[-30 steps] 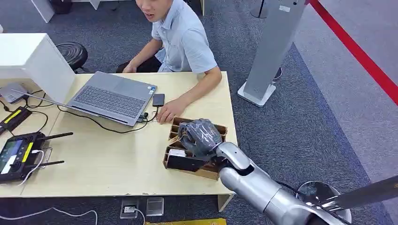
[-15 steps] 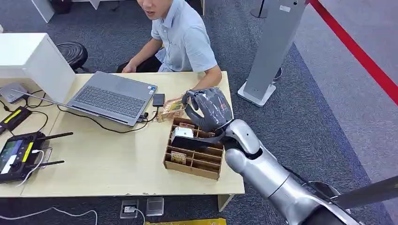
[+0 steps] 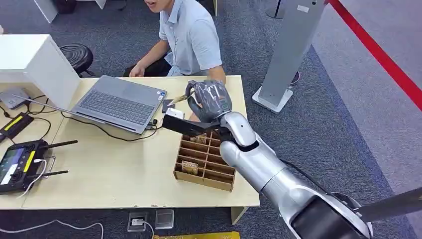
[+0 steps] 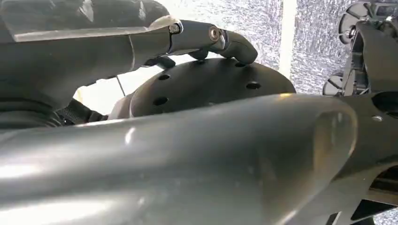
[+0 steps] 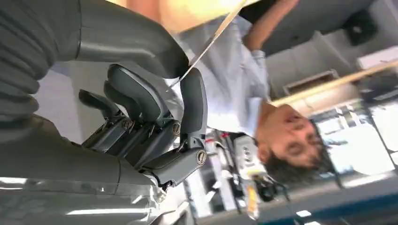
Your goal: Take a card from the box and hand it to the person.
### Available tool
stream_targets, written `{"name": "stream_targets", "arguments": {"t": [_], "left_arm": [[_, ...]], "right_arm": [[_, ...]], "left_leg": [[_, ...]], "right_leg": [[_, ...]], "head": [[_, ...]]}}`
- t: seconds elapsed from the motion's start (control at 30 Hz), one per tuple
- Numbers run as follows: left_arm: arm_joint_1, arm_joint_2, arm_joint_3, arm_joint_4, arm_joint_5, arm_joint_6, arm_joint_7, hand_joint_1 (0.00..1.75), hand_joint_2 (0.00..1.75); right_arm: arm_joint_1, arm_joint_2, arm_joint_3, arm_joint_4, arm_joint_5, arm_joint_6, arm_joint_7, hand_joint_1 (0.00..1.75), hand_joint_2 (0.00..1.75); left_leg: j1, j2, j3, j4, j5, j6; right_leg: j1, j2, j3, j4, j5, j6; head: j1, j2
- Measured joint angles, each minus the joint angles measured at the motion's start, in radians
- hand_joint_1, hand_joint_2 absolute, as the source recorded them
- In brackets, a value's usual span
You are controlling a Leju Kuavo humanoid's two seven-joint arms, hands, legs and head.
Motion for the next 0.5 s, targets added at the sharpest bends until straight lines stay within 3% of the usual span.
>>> {"name": "stream_targets", "arguments": {"t": [0.1,0.37,0.5], "left_arm": [[-0.006,-0.002,-0.005,0.0,-0.002,0.017,0.019,0.0,0.0],[-0.014,-0.015,-0.014,0.0,-0.003,0.049,0.04,0.0,0.0],[-0.02,-0.052,-0.028,0.002,-0.039,0.166,0.022,0.0,0.0]], "right_arm": [[-0.019,0.015,0.0,0.069,0.008,0.017,0.068,1.75,1.75],[-0.034,0.021,-0.011,0.169,0.013,0.005,0.119,1.75,1.75],[-0.036,0.011,-0.026,0.194,0.019,-0.002,0.142,1.75,1.75]], "left_leg": [[0.0,0.0,0.0,0.0,0.0,0.0],[0.0,0.0,-0.002,0.0,0.0,0.0],[0.0,0.0,-0.003,0.0,0.0,0.0]], "right_leg": [[0.0,0.0,-0.001,0.0,0.0,0.0],[0.0,0.0,-0.003,0.0,0.0,0.0],[0.0,0.0,-0.003,0.0,0.0,0.0]], "head": [[0.0,0.0],[0.0,0.0],[-0.001,0.0]]}}
